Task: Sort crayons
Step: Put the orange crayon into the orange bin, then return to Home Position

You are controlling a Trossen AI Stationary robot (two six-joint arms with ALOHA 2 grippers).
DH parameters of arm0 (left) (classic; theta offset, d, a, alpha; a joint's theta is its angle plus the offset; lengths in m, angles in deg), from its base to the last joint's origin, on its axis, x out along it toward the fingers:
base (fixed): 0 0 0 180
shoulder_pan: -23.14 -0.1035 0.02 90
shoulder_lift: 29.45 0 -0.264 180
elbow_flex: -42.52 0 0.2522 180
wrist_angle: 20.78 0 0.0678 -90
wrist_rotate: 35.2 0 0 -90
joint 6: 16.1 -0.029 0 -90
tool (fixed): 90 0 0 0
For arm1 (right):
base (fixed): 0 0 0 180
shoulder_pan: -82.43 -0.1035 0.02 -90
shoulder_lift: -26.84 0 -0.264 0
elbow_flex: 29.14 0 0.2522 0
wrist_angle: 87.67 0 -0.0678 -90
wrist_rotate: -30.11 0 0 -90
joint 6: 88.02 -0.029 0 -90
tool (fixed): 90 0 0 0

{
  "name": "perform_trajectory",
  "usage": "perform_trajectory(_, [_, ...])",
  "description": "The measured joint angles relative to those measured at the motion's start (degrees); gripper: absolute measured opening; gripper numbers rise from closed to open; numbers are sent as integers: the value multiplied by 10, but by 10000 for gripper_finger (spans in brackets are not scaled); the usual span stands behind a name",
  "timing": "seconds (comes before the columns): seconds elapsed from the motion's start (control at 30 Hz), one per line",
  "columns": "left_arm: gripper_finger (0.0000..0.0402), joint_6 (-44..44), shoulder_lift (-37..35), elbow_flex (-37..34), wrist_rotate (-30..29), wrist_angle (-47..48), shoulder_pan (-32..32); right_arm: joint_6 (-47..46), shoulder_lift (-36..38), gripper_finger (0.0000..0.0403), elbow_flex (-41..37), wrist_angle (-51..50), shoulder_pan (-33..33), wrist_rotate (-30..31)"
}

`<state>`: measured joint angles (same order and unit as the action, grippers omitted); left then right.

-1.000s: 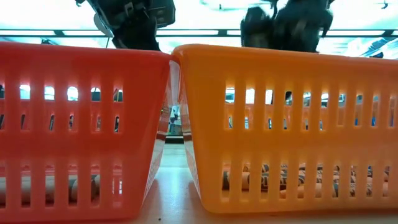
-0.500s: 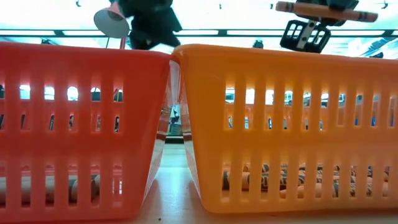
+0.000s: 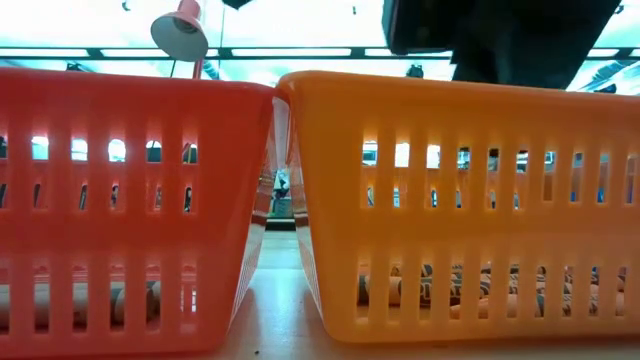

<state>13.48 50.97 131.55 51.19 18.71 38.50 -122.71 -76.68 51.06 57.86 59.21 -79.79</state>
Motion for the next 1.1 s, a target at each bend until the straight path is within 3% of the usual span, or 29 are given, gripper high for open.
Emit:
perform_trajectory(0.3, [144, -6, -6, -1, -2, -1, 38, 2, -58, 46, 27, 0, 0, 18])
perform_trajectory(0.57, [144, -7, -6, -1, -26, -1, 109, -28, -48, 103, 28, 0, 7, 3])
perform_trajectory(0.77, [143, -35, -22, -2, -73, 17, 147, -83, 7, 110, 27, -5, 12, 26])
perform_trajectory(1.1, [143, -84, -146, -2, -88, 86, 136, -101, 172, 107, 27, -58, 24, 182])
